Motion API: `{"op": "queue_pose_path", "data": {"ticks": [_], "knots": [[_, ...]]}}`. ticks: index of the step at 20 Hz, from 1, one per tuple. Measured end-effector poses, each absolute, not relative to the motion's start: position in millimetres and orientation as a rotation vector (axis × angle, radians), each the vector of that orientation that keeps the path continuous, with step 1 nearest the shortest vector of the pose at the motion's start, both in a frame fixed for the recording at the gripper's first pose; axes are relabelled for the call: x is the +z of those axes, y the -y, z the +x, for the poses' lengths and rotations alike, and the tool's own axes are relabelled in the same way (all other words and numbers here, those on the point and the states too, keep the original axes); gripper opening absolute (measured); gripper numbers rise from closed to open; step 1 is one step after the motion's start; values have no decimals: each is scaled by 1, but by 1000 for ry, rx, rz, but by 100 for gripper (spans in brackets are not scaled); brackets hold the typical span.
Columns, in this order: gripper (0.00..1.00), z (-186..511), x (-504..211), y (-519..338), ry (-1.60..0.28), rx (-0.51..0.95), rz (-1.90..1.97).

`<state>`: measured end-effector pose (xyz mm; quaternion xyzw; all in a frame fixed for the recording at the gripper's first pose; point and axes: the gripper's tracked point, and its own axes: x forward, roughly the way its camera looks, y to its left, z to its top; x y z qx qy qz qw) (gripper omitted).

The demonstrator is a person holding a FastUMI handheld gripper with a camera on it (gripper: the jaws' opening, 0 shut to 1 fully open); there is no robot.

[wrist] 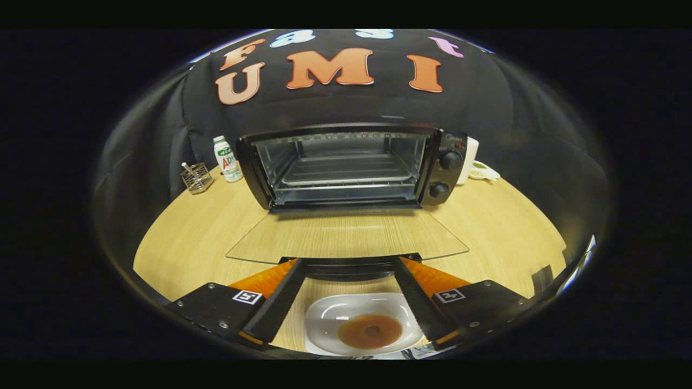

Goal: Open the toaster oven, put the food inside, and close the toaster oven door.

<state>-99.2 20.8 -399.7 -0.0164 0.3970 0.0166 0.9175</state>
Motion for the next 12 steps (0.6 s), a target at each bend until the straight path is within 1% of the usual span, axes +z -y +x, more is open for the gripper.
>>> {"op": "queue_pose_path", "data": {"ticks": [3,5,8,12], "knots": [[100,-106,-426,-22,-888,18,-12],[100,-104,-429,-23,-880,13,-2],[99,-110,-424,-19,-889,0,0],[99,-114,-399,-16,-851,0,3]]}}
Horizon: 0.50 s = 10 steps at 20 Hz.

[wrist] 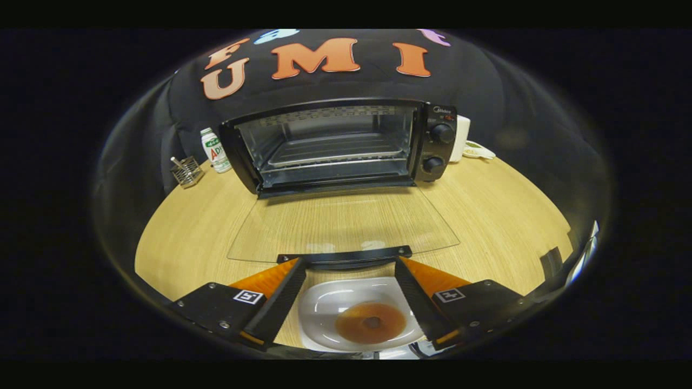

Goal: Open the toaster oven, put the food inside, and close the toaster oven door.

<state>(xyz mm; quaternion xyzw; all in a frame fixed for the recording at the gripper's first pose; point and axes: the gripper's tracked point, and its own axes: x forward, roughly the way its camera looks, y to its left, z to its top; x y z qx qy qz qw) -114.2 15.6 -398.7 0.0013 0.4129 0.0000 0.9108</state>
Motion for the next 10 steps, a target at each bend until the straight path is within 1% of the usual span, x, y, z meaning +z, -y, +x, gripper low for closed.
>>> {"op": "queue_pose_path", "data": {"ticks": [6,10], "knots": [[99,-138,-369,-2,-816,-19,-34],[99,-164,-369,5,-828,-40,-38]]}}
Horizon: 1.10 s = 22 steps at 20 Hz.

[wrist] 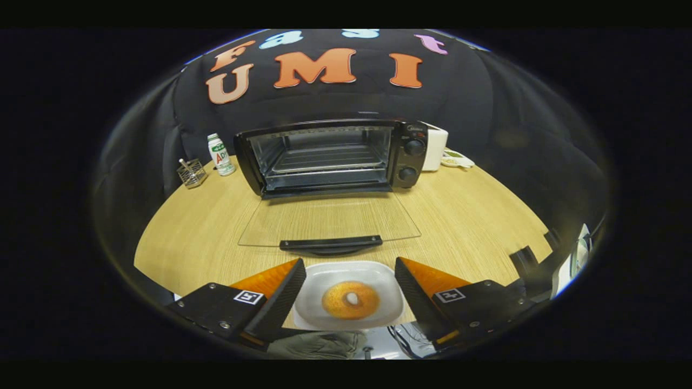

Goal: Open the toaster oven, put the food inside, and close the toaster oven door.

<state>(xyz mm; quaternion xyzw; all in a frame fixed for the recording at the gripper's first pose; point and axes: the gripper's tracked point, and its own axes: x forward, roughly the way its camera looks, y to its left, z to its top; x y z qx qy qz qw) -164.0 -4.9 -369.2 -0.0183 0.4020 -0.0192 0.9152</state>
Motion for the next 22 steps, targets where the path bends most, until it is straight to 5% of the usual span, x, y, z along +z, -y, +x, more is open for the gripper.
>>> {"op": "queue_pose_path", "data": {"ticks": [22], "knots": [[95,-219,-439,8,-1014,-31,-84]]}}
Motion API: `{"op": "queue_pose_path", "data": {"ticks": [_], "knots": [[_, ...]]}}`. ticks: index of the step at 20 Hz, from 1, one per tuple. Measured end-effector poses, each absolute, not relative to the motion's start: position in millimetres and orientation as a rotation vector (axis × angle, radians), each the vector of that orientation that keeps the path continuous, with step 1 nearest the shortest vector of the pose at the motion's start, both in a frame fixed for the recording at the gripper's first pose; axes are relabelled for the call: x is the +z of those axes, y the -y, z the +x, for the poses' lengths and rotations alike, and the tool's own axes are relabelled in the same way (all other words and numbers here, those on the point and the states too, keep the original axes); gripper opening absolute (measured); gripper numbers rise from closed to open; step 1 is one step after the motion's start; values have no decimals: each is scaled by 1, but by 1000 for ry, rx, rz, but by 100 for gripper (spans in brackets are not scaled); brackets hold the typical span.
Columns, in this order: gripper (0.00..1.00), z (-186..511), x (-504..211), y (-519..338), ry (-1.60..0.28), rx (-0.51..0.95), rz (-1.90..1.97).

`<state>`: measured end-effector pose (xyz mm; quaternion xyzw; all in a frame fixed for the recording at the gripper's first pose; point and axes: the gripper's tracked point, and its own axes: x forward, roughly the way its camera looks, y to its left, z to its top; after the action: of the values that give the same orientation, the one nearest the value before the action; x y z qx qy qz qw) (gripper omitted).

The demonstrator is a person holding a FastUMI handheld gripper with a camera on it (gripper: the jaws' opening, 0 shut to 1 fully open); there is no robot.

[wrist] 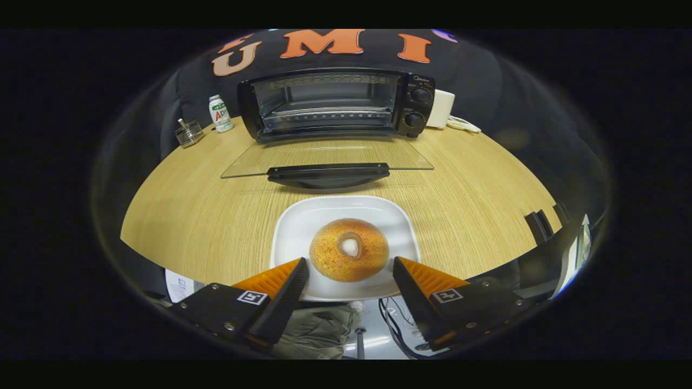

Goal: Open the toaster oven, put the food inside, and close the toaster oven door.

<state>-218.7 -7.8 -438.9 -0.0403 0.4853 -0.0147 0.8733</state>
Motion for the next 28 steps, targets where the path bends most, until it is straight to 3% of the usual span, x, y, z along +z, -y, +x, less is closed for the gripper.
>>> {"op": "queue_pose_path", "data": {"ticks": [1,9,16,28], "knots": [[85,-218,-438,8,-1012,-26,-90],[58,-202,-409,8,-979,-10,-102],[56,-156,-365,-15,-886,21,102],[57,-32,-356,-51,-790,53,581]]}}
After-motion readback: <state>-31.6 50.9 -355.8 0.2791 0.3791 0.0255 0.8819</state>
